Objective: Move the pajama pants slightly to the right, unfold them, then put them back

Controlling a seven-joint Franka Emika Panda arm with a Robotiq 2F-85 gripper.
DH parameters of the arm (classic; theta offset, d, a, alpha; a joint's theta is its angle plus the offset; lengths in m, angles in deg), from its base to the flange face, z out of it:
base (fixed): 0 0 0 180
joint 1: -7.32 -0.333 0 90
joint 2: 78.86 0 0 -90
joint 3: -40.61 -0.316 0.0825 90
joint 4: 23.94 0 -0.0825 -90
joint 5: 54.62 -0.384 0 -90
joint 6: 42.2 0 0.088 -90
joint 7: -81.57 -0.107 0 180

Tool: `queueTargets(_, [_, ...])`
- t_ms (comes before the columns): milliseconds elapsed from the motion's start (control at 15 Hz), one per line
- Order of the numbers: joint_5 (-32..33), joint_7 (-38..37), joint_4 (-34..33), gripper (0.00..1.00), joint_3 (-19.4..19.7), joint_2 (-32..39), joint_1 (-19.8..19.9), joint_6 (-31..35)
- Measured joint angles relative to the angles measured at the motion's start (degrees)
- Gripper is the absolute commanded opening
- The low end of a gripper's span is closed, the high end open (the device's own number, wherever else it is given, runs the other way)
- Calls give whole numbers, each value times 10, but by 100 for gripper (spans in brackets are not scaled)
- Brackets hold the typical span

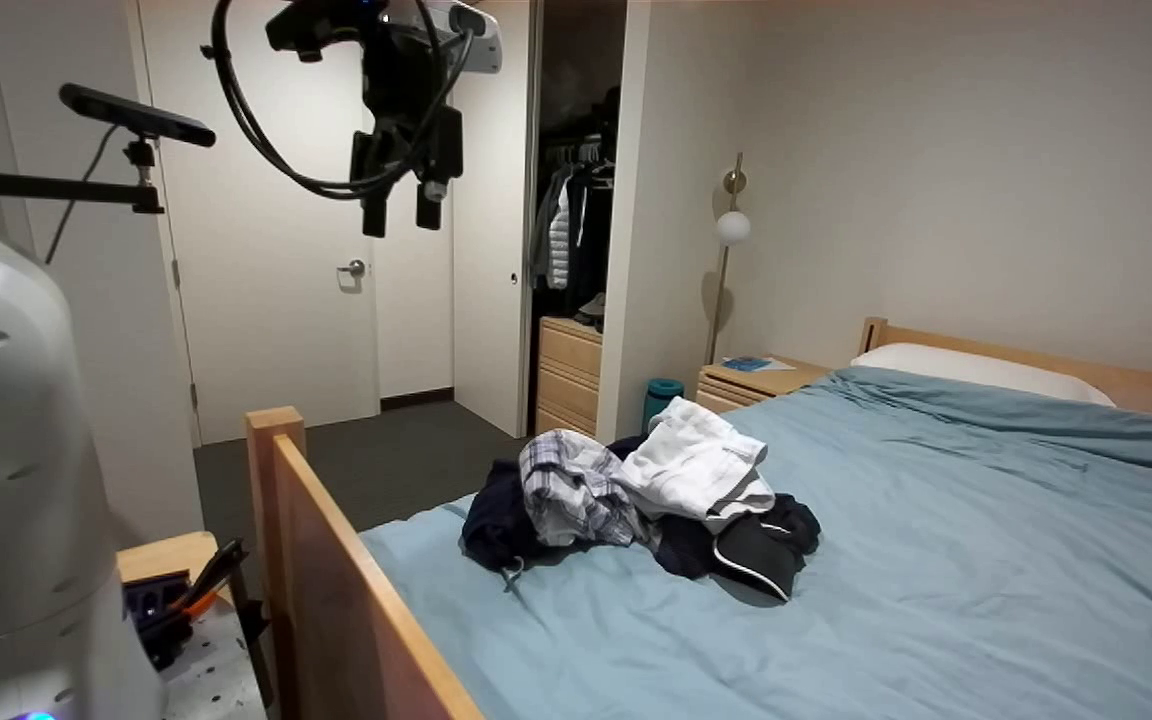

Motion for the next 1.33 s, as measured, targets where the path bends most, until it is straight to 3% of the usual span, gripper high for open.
queueTargets(267, [0,6,6,100,6,7,-5,35])
queueTargets(667, [-15,93,50,100,50,125,-44,340])
queueTargets(867, [-53,175,53,100,75,234,-68,424])
queueTargets(1200, [-83,290,-15,100,78,423,-73,466])
queueTargets(1333, [-83,300,-45,100,78,458,-72,466])
